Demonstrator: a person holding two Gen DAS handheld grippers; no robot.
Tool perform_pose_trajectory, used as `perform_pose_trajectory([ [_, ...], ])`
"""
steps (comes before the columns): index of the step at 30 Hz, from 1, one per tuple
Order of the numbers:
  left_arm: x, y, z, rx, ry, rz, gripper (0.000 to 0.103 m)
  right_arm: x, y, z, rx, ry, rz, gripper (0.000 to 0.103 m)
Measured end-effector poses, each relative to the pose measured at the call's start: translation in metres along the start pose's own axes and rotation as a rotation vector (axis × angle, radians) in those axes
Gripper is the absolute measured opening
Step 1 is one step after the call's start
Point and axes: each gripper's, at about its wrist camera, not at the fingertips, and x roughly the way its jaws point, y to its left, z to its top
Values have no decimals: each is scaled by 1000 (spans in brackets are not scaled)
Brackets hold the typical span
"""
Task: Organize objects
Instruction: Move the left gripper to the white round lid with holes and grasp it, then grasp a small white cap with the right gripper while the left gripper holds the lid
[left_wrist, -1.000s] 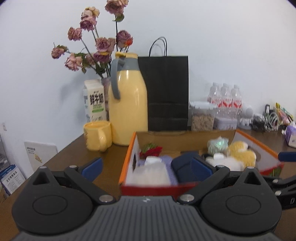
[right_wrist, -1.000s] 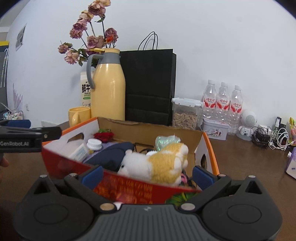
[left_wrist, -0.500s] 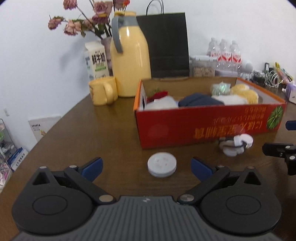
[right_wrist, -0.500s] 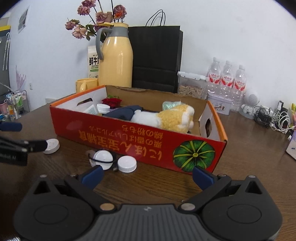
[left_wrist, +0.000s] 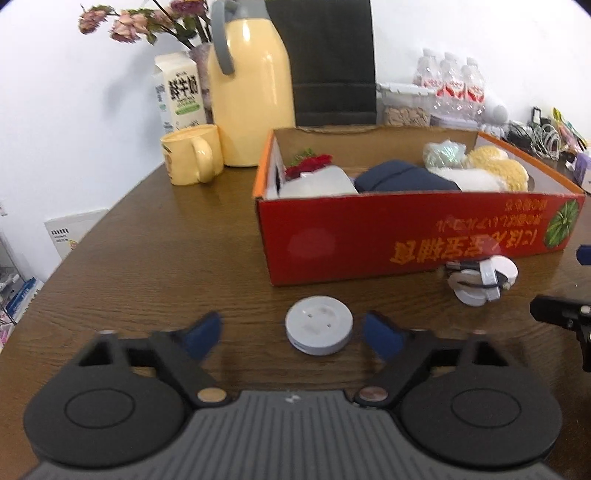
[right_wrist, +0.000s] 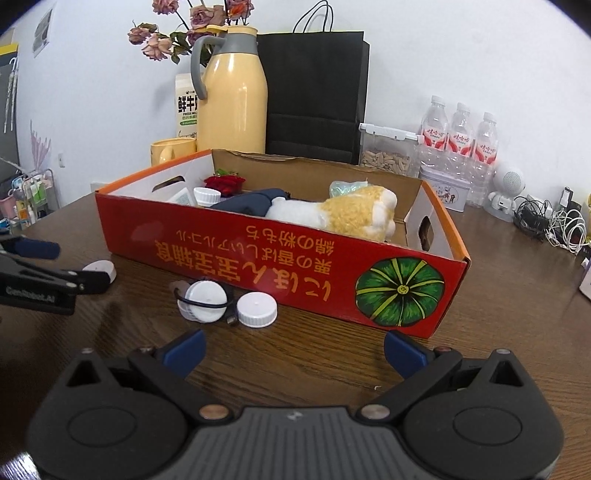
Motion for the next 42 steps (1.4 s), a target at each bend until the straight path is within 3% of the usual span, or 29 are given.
perform_pose_trajectory([
  [1,-1,1,0,-8,0,-25,63,0,0,0,1,1,1,103],
  [3,-1,2,0,-16,1,-56,40,1,0,0,3,2,1,103],
  [20,-9,-8,10,-44,-94,-63,40,4,-6,1,56,6,-7,103],
  [25,-9,-7,8,-58,-111,-49,40,6,-7,5,87,-17,5,89],
  [33,-11,-5,6,-67,-127,-46,40,20,-5,19,132,-6,35,52],
  [35,-12,-5,6,-68,-129,-47,40,24,-4,20,139,10,46,48],
  [42,-12,-5,5,-68,-132,-49,40,30,0,23,143,18,62,48],
])
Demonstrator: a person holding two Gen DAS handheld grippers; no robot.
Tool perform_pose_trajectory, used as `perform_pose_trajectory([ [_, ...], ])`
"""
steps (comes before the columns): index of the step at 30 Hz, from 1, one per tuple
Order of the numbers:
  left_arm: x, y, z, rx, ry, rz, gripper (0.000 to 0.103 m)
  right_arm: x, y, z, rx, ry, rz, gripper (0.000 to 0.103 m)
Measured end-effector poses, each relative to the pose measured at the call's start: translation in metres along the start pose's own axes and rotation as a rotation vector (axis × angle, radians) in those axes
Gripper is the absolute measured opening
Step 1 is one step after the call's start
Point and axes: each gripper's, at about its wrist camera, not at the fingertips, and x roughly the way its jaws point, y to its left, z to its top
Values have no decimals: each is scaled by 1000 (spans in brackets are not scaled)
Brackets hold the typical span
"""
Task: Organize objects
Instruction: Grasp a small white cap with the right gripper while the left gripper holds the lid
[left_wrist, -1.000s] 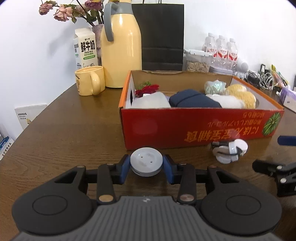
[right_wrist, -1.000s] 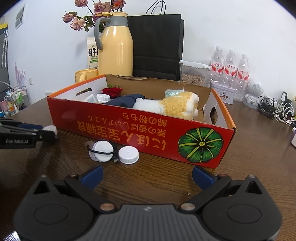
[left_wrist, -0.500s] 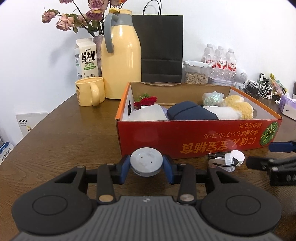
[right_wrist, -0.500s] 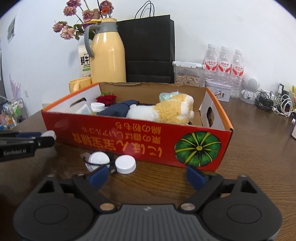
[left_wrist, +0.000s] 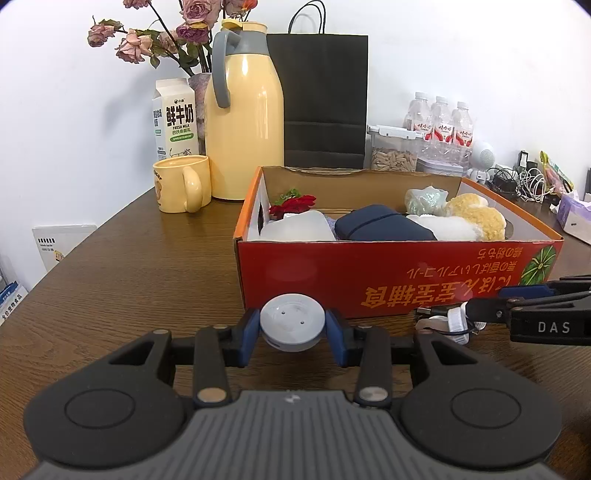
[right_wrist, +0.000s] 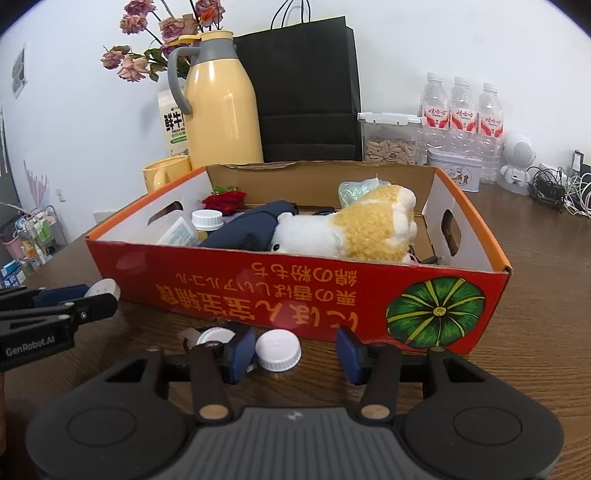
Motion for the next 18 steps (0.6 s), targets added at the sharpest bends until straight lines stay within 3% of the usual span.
perform_pose_trajectory([
  [7,0,0,0,0,0,0,40,5,0,-1,6,17,6,45],
  [15,2,2,-1,-13,15,-6,40,6,7,-5,-42,11,-8,27],
  [18,2,2,-2,-17,12,-9,40,4,7,-5,-44,7,3,27],
])
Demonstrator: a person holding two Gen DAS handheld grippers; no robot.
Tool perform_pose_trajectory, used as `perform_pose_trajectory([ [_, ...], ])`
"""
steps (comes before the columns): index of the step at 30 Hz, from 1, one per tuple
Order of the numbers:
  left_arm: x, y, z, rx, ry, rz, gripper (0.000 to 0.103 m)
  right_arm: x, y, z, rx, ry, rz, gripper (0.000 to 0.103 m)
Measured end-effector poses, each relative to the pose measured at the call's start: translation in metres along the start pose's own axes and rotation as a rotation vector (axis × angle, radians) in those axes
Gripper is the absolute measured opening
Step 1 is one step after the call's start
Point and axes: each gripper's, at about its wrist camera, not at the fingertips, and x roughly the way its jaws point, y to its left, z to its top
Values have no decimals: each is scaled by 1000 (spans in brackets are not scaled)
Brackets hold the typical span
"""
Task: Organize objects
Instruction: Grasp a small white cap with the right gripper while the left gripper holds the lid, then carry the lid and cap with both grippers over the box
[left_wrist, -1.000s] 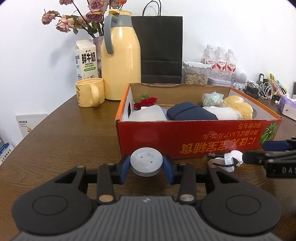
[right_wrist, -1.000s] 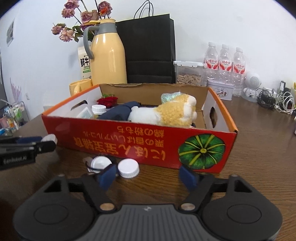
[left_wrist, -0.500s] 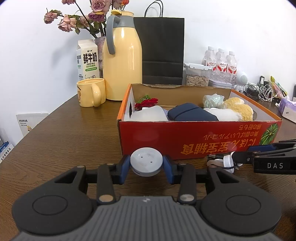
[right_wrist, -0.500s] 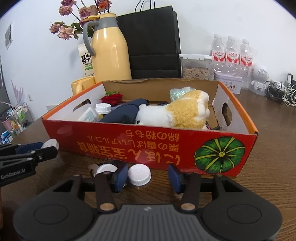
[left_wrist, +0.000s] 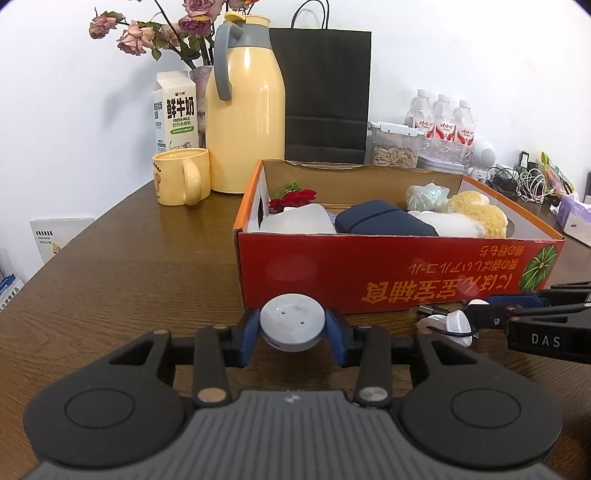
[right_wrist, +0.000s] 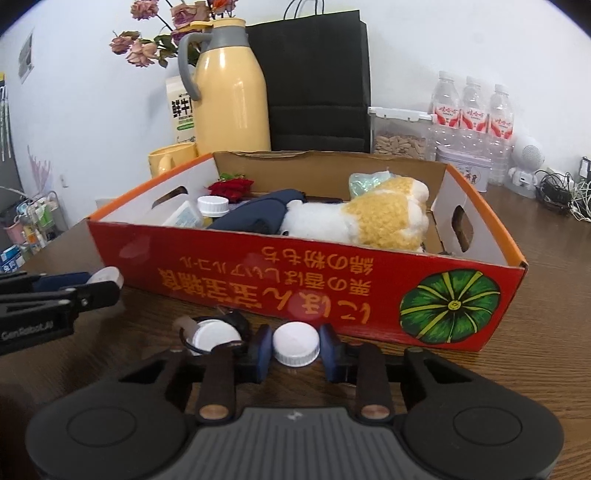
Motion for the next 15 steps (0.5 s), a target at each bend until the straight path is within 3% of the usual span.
perform_pose_trajectory([
  [15,-9,0,-1,-10,-59,13,40,-27,1,-9,-1,-79,5,27],
])
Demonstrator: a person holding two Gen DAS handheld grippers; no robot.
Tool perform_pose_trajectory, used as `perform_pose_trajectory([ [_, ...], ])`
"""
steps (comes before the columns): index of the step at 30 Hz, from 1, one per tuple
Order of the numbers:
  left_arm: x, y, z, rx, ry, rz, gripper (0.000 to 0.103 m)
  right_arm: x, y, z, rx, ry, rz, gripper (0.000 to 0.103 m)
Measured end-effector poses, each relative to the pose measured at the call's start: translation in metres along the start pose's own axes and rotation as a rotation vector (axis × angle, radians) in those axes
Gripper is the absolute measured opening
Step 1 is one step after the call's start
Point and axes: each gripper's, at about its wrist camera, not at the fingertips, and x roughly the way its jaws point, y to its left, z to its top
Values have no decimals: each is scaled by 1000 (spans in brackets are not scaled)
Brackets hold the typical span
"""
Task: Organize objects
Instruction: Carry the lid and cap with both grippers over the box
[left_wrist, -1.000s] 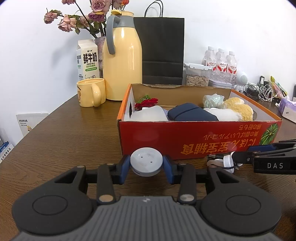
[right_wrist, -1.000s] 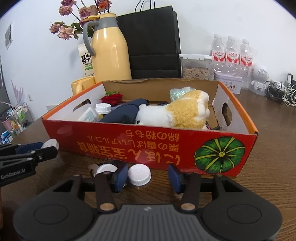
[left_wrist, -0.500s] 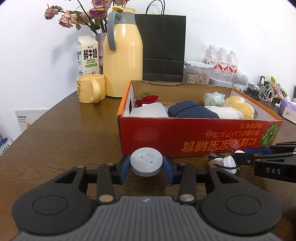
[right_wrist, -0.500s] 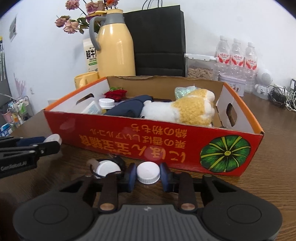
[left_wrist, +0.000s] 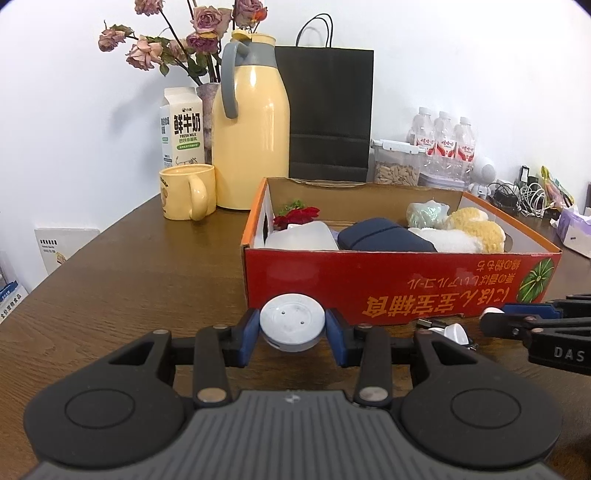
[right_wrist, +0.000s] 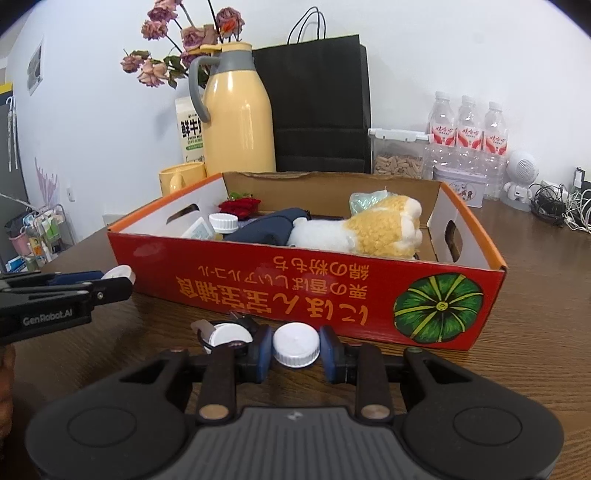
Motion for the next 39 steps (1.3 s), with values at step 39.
perform_pose_trajectory([
  [39,55,-40,109,-35,-148,-15,40,52,-15,101,7,-203,-46,27],
])
